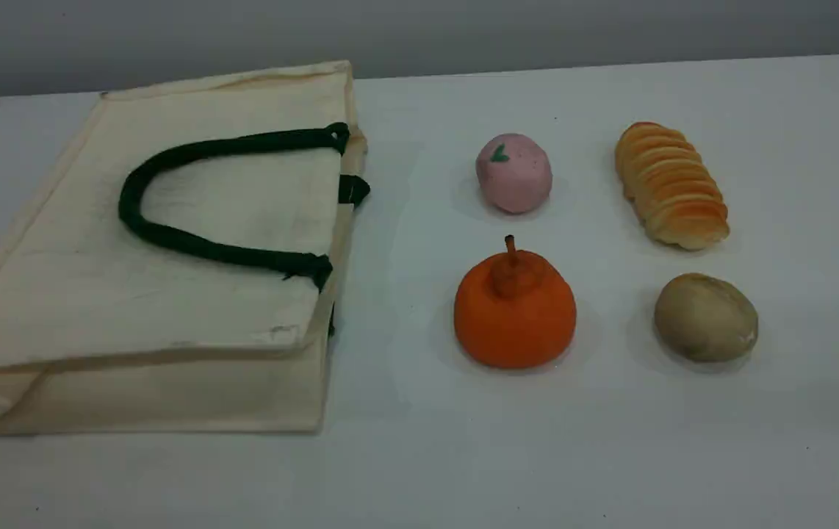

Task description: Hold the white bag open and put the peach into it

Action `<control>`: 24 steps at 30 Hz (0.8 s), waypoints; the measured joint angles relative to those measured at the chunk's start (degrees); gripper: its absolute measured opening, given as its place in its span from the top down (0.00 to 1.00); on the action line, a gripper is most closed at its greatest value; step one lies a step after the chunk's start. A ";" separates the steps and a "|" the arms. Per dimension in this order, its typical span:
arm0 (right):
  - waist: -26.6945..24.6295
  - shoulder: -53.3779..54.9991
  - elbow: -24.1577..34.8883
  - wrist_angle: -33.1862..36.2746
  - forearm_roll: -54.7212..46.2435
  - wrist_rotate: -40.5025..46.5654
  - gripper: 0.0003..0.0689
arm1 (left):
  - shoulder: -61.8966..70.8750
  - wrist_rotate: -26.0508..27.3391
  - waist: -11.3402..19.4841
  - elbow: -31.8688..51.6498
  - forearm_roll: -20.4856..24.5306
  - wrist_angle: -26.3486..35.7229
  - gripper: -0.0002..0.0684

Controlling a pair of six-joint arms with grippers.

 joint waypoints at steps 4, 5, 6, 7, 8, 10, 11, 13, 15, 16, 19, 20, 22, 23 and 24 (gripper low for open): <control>0.00 0.00 0.00 0.00 0.00 0.00 0.66 | 0.00 0.00 0.00 0.00 0.00 0.00 0.65; 0.00 0.00 0.00 0.00 0.00 -0.06 0.66 | 0.00 0.00 0.00 0.00 0.00 0.00 0.65; 0.00 0.00 0.00 0.00 0.00 -0.06 0.66 | 0.00 0.00 0.00 0.00 0.00 0.00 0.65; 0.00 0.00 0.00 0.00 0.00 -0.06 0.66 | 0.00 0.00 0.00 0.00 0.00 0.00 0.65; 0.00 0.00 0.00 0.00 0.00 -0.06 0.66 | 0.00 0.00 0.00 0.00 0.00 0.00 0.65; 0.00 0.00 0.00 0.00 0.00 -0.06 0.66 | 0.00 0.00 0.00 0.00 0.00 0.00 0.65; 0.00 0.00 0.00 0.00 0.00 -0.06 0.66 | 0.00 0.00 0.00 0.00 0.00 0.00 0.65; 0.00 0.00 0.00 0.00 0.00 -0.06 0.66 | 0.00 0.00 0.00 0.00 0.00 0.00 0.65; 0.00 0.00 0.00 0.00 0.00 -0.06 0.66 | 0.00 0.00 0.00 0.00 0.00 0.00 0.65; 0.00 0.00 0.00 0.00 0.00 -0.06 0.66 | 0.00 0.00 0.00 0.00 0.00 0.00 0.65; 0.00 0.00 0.00 0.00 0.00 0.07 0.68 | 0.00 0.00 0.00 0.00 0.00 -0.05 0.69; 0.00 0.00 0.00 0.00 0.00 0.07 0.71 | 0.00 0.00 0.00 0.00 0.00 -0.05 0.72; 0.00 0.00 0.00 0.00 0.00 0.07 0.77 | 0.00 0.00 0.00 0.00 -0.04 -0.05 0.78; 0.00 0.00 0.00 0.00 0.00 0.07 0.82 | 0.00 0.00 0.00 0.00 -0.04 -0.05 0.81; 0.00 0.00 0.00 0.00 0.00 0.07 0.87 | 0.03 0.00 0.00 0.00 -0.06 -0.05 0.85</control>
